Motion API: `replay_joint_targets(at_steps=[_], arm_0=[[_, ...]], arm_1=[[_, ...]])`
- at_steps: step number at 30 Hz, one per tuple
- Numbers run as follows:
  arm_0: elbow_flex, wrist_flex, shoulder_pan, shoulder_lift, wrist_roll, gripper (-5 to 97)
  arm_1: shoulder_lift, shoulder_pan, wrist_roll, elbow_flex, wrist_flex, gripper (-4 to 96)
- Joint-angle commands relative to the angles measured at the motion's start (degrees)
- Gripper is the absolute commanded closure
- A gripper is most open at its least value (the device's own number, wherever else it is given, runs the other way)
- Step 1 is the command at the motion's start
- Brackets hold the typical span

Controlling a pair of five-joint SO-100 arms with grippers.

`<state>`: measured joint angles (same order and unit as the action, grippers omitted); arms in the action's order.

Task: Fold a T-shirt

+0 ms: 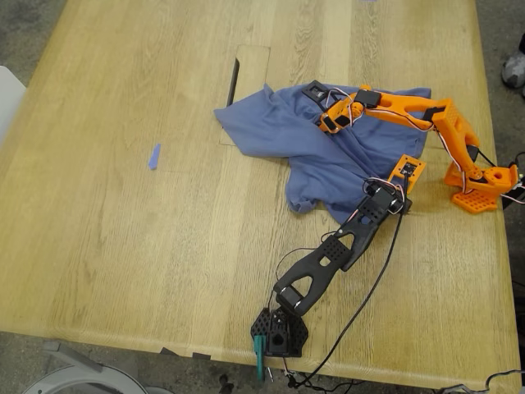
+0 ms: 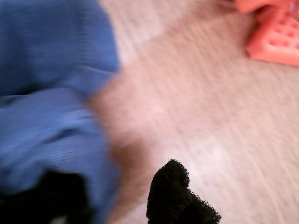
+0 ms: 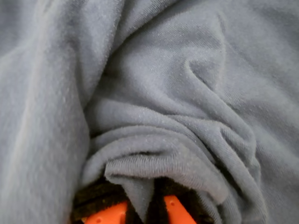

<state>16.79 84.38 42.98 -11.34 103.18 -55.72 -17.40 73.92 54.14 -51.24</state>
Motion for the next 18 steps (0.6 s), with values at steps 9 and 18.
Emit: replay_joint_targets(at_steps=[9, 18], arm_0=[[1.9, 16.2, 0.3, -11.2, 2.0, 26], [1.9, 17.8, -1.4, -10.1, 1.4, 23]], arm_1=[[-8.5, 0.6, -0.3, 4.9, 1.0, 91.4], [-9.9, 1.7, -0.6, 8.2, 2.3, 91.4]])
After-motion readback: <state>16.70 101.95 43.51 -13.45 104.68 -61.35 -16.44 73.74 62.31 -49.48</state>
